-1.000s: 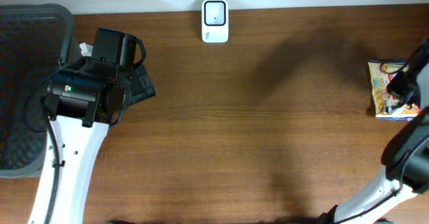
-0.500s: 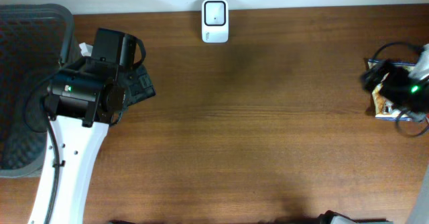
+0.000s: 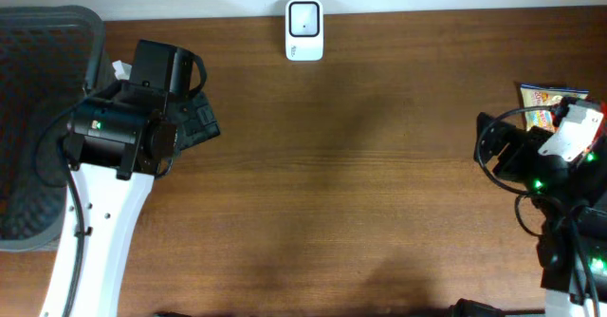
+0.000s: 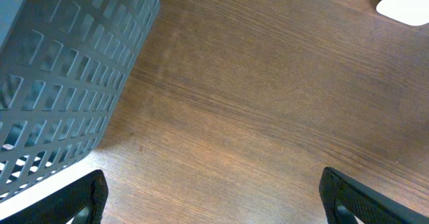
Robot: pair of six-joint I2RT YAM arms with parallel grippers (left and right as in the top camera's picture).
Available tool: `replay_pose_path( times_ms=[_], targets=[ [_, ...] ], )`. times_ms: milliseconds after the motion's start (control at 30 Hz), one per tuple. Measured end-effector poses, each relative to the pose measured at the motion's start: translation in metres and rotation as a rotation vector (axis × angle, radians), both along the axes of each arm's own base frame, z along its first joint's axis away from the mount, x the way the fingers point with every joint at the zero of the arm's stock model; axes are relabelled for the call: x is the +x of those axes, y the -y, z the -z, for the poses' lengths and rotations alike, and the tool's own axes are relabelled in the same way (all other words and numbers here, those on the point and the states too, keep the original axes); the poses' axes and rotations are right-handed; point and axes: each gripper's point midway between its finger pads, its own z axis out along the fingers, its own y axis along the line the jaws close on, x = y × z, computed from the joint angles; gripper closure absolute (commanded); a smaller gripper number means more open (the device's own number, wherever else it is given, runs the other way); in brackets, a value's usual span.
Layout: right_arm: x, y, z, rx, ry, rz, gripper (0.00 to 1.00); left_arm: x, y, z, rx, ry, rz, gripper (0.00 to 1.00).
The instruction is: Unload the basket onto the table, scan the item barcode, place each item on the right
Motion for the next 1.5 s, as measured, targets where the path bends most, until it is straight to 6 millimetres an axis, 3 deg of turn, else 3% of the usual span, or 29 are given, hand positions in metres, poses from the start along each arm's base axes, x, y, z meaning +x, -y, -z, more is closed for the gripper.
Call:
replay_pose_path(
  times_ms=[233, 333, 400, 500, 533, 600, 833, 933, 1067, 1367, 1500],
  targets=[
    [0.015, 0.005, 0.036, 0.044, -0.133, 0.001, 0.02, 0.0, 0.0, 0.0, 0.0, 0.0, 0.0, 0.01],
    [0.007, 0.003, 0.037, 0.049, -0.145, 0.001, 0.01, 0.0, 0.0, 0.0, 0.0, -0.001, 0.0, 0.01],
    [-0.007, -0.002, 0.02, 0.03, -0.09, 0.001, 0.01, 0.0, 0.0, 0.0, 0.0, -0.001, 0.0, 0.01],
    [-0.049, -0.01, -0.021, -0.039, 0.067, 0.035, 0.01, 0.0, 0.0, 0.0, 0.0, 0.0, 0.0, 0.01],
    [-0.071, -0.012, -0.033, -0.068, 0.123, 0.062, 0.01, 0.0, 0.0, 0.0, 0.0, -0.002, 0.0, 0.01],
    [-0.09, -0.015, -0.038, -0.085, 0.156, 0.079, 0.01, 0.0, 0.0, 0.0, 0.0, 0.0, 0.0, 0.01],
    [-0.127, -0.023, 0.026, -0.02, -0.118, 0.099, 0.01, 0.0, 0.0, 0.0, 0.0, -0.001, 0.0, 0.01],
    [-0.137, -0.026, 0.041, 0.004, -0.192, 0.095, 0.01, 0.0, 0.0, 0.0, 0.0, 0.0, 0.0, 0.01],
    [-0.145, -0.03, 0.051, 0.019, -0.243, 0.09, 0.02, 0.0, 0.0, 0.0, 0.0, 0.0, 0.0, 0.01],
    [-0.145, -0.03, 0.051, -0.06, -0.24, 0.04, 0.01, 0.0, 0.0, 0.0, 0.0, 0.0, 0.0, 0.01],
    [-0.13, -0.048, 0.06, -0.13, -0.191, -0.133, 0.02, 0.0, 0.0, 0.0, 0.0, 0.0, 0.0, 0.01]
  ],
)
